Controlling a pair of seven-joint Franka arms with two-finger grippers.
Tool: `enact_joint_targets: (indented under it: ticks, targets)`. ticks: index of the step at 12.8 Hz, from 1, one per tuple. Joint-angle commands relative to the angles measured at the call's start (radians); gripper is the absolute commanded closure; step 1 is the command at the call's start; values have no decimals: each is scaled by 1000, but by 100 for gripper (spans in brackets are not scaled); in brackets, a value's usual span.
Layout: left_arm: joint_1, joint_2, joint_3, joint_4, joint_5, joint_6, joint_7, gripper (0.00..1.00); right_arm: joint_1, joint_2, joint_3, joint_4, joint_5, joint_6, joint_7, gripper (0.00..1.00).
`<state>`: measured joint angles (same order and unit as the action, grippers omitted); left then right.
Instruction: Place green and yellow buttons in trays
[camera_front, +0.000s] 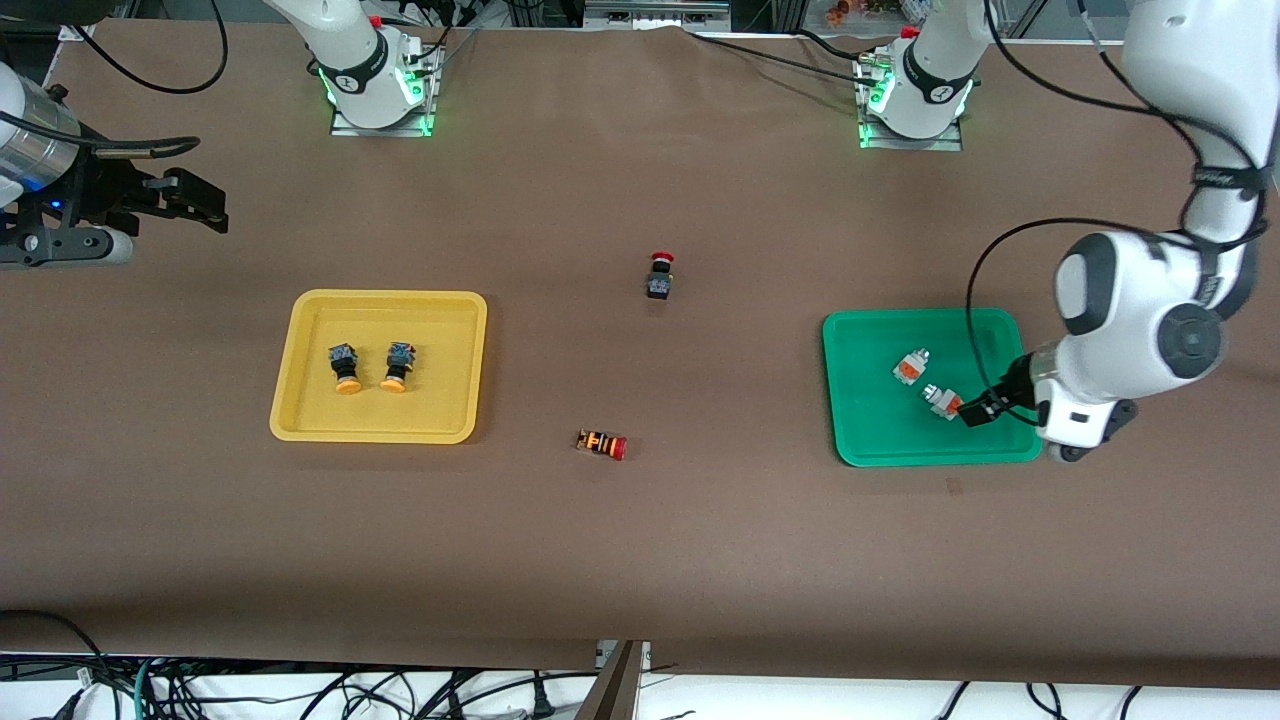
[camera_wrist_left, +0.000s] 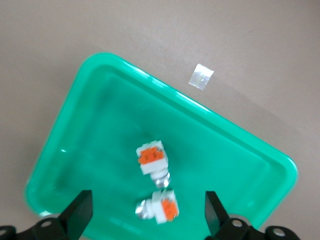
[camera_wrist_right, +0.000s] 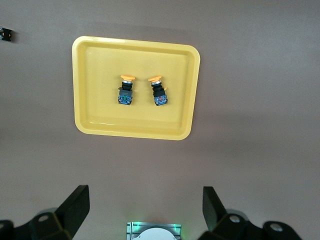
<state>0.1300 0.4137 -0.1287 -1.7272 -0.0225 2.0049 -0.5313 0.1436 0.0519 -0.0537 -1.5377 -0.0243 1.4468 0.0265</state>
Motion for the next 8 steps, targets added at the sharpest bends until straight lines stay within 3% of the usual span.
enact_joint_targets:
  ticks: [1,2,4,6,8]
  targets:
    - [14,-30,0,229,19,-313,94,0,-10,11,3,28,17,-17,-13,0]
    - [49,-29,-11,309,12,-390,127,0,-10,12,3,30,17,-19,-13,0]
    - [57,-128,4,292,-4,-422,224,0,-10,12,3,30,18,-17,-11,0]
    - [-33,-250,99,159,-5,-413,391,0,-10,12,3,30,17,-17,-11,0]
    - [-93,-327,142,15,-4,-271,514,0,-10,12,3,30,17,-17,-13,0]
